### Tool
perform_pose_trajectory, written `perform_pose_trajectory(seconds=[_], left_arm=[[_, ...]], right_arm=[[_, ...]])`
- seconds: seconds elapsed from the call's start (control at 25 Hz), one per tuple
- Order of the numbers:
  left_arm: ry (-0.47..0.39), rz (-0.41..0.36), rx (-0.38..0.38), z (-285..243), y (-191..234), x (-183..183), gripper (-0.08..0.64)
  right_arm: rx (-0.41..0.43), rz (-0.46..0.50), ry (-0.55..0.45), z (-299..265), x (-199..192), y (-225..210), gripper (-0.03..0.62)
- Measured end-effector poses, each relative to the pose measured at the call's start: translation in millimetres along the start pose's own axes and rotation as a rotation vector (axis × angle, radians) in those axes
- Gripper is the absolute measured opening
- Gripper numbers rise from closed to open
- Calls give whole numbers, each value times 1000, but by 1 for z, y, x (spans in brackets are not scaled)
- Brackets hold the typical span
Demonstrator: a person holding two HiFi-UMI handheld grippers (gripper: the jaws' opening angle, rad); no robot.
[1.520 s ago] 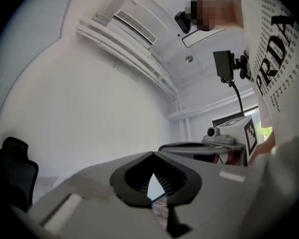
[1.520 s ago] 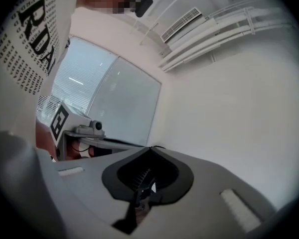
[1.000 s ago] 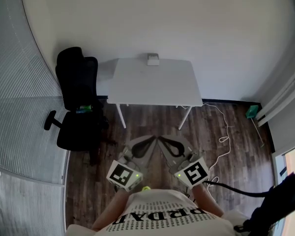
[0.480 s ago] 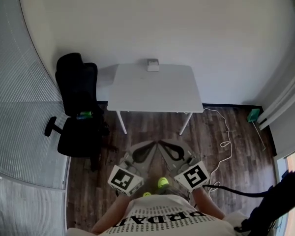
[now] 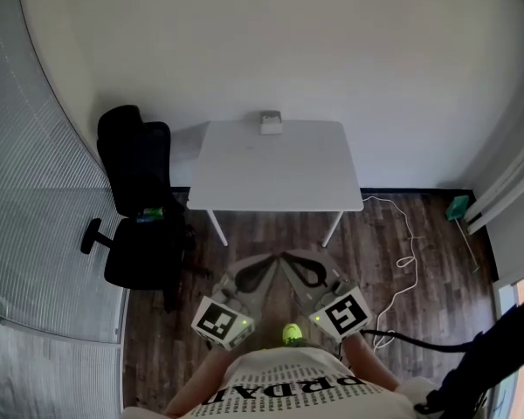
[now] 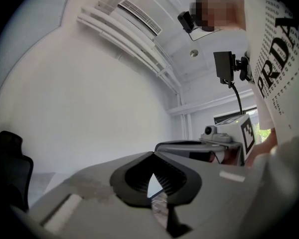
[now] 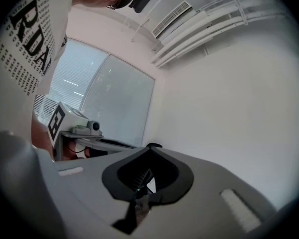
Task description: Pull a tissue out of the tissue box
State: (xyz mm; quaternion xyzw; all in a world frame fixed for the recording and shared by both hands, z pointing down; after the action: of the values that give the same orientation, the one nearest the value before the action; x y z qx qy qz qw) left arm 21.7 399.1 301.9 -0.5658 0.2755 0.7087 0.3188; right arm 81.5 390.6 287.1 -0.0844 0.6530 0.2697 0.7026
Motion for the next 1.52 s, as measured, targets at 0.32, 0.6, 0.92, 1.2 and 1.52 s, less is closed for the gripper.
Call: perform_pose_trajectory(seconds=[0.32,0.6,0.92,1.2,1.52], left_arm=[[1,12,6,-49,20,-10,-8],[8,10,33,-82,37,-20,-8],[12,-2,60,-109,48,-31,-8],[-1,6,77,-132,51,-40,-8],[-7,11,90,-136,58,-44,-8]], right_arm=[[-4,5,18,-10,-13,-52,8],[30,17,19,-20,-26,-87,8],[59,8,12,-25,-40,-116,8],[77,14,25,-23,-51,-139,8],[76,-12,10,-28,-55,-145,8]])
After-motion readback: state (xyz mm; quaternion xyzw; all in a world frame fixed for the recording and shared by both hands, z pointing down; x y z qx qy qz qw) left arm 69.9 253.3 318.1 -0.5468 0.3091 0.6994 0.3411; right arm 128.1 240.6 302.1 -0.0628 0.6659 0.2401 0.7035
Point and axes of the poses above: the fingertips, and each gripper's own axes: z backward along the fingers, y to its left, x out of its top, the point moved 4 cm from there along z, backward along the fingers, and after that the axes turned 5 degrees about -y, right-handed, at the moved point
